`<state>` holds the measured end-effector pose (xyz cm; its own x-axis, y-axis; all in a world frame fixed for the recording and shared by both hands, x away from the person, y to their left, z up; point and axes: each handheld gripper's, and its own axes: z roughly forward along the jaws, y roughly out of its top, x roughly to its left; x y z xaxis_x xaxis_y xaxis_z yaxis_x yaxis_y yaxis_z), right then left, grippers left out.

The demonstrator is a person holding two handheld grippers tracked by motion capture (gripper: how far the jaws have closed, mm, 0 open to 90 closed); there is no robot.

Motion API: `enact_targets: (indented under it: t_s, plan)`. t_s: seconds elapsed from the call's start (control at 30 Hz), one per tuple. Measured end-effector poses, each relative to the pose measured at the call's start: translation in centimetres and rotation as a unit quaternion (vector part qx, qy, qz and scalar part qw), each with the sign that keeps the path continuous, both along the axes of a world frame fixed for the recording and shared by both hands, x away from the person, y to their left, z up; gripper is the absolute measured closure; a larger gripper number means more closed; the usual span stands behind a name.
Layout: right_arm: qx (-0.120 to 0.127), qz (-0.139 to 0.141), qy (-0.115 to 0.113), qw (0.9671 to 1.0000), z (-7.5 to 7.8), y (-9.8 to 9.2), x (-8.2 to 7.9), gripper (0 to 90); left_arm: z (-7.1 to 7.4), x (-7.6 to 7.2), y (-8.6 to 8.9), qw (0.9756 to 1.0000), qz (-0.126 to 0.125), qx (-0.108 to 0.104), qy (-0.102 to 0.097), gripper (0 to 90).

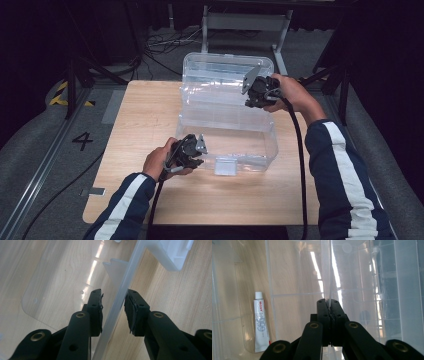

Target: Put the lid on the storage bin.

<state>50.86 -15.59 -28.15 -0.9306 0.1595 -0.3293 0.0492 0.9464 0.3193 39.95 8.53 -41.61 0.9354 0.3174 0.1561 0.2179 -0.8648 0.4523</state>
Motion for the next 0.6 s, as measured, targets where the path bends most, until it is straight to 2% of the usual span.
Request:
enact_targets:
  t_s: [0.6]
  plan:
    - [0.010, 0.004, -0.005, 0.9999, -0.07, -0.27, -0.93, 88.5, -0.06, -0.11, -0.01, 1.0000, 0.003, -0.002, -0.005, 67.1]
